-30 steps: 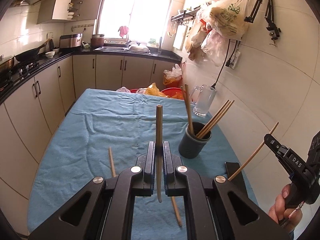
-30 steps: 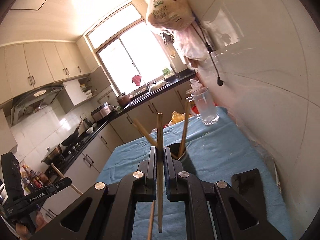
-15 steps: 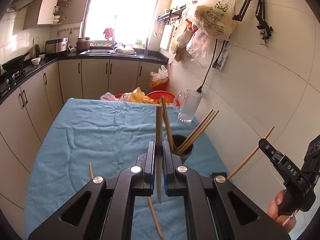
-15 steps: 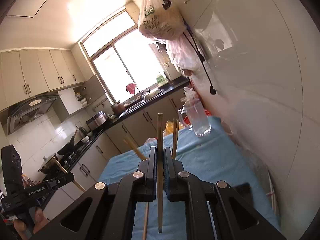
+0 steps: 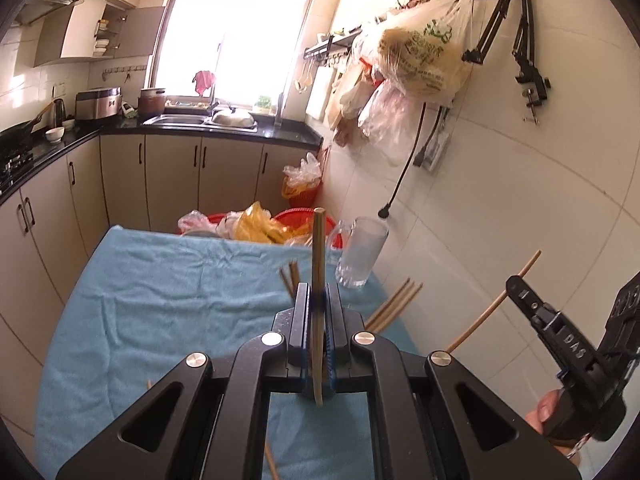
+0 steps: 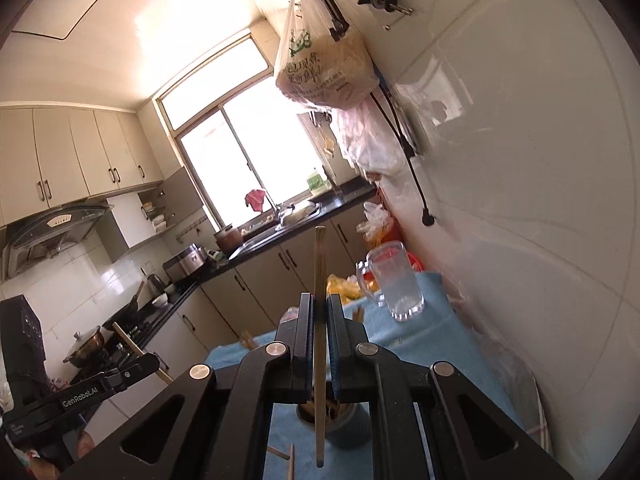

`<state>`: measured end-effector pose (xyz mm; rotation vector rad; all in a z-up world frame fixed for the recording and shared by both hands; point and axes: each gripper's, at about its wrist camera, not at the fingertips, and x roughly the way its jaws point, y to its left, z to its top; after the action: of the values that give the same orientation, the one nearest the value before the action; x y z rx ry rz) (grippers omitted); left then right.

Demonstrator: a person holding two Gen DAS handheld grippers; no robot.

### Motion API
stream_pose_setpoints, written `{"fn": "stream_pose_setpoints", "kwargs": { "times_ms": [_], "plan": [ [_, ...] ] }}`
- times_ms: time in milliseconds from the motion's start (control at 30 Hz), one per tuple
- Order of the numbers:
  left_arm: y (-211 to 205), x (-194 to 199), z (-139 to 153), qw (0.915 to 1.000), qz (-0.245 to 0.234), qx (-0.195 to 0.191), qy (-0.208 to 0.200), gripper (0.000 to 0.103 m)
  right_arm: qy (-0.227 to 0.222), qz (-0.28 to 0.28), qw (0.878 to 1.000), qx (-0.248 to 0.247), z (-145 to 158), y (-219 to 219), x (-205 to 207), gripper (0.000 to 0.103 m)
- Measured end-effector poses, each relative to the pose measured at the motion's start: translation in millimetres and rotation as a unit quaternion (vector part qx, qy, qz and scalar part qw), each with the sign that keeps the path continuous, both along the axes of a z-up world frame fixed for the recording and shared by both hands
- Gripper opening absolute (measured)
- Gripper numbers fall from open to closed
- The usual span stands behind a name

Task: Organize utensils
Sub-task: 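Open the left gripper to release the chopstick into the cup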

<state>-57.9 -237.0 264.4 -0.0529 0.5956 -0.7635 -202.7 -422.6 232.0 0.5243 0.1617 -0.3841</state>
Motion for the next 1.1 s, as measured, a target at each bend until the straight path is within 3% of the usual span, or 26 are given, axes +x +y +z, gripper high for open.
{"fn": "stream_pose_setpoints", "kwargs": {
  "times_ms": [200,333,600,767,833,900,1100],
  "plan": [
    [-20.9,27.3,1.8,0.9999,0.010,-0.012,0.005,0.006,0.005,-0.010,1.000,-0.007,2.0,-12.8,31.9,0.007],
    [-31.3,40.8,-12.1,0.9997,0.014,-0.013,0.013,0.006,0.020,-0.013,1.000,-0.011,-6.5,-18.5,53.1,0.007],
    [-42.8,55.0,-45.2,0.9993,0.002,0.003,0.038,0.006,0.075,0.005,0.997,0.007,-44.2,-26.8,86.5,0.007],
    [-39.1,52.0,-47.9,0.9990,-0.004,0.005,0.045,0.006,0.081,0.014,0.997,0.015,-48.1,-27.2,84.2,0.011],
    [-36.4,49.7,-44.9,0.9991,-0.003,0.004,0.043,0.011,0.078,0.012,0.997,0.017,-45.3,-27.4,81.2,0.012],
    [-31.0,44.7,-39.2,0.9994,0.000,-0.001,0.035,0.022,0.071,0.011,0.997,0.014,-39.9,-25.4,74.1,0.015],
    [-3.4,22.3,-22.8,0.9997,0.006,-0.016,0.021,0.027,0.044,0.004,0.999,0.014,-23.4,-13.2,35.8,0.027]
  ]
}}
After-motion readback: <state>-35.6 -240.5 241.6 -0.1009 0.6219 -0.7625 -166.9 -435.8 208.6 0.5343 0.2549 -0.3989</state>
